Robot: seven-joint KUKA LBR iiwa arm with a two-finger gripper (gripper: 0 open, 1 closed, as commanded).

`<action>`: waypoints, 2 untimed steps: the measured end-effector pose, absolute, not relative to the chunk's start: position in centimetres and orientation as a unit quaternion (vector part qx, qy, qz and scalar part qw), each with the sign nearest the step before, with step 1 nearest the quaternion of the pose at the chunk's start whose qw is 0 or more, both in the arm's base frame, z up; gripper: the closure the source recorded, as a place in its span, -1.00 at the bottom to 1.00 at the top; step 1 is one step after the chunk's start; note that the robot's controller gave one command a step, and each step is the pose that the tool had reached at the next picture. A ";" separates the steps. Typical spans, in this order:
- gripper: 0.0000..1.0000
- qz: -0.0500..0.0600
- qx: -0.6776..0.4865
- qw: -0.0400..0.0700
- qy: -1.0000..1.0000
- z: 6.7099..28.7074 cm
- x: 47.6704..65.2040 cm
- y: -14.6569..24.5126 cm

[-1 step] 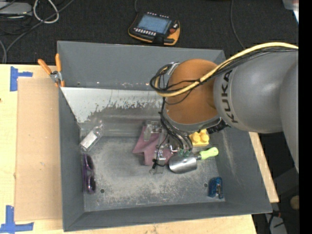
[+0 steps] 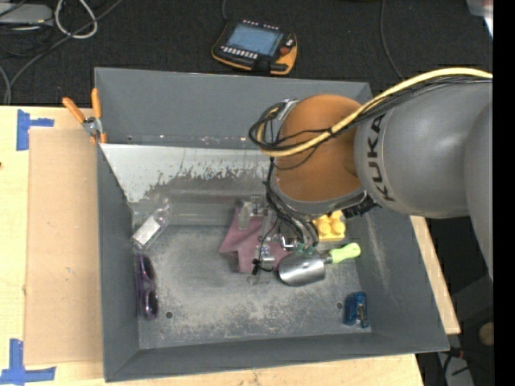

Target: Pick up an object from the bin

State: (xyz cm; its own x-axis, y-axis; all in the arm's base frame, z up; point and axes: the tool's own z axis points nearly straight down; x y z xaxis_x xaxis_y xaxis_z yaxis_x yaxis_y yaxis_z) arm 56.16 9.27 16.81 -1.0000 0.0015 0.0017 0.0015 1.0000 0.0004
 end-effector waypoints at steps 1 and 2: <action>-1.00 0.000 0.051 0.004 -0.999 6.6 61.2 3.8; -1.00 -0.003 -0.051 -0.002 -0.999 6.9 61.3 3.6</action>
Offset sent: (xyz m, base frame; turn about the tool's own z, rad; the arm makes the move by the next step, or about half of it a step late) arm 0.0517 -0.0576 -0.0981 0.1004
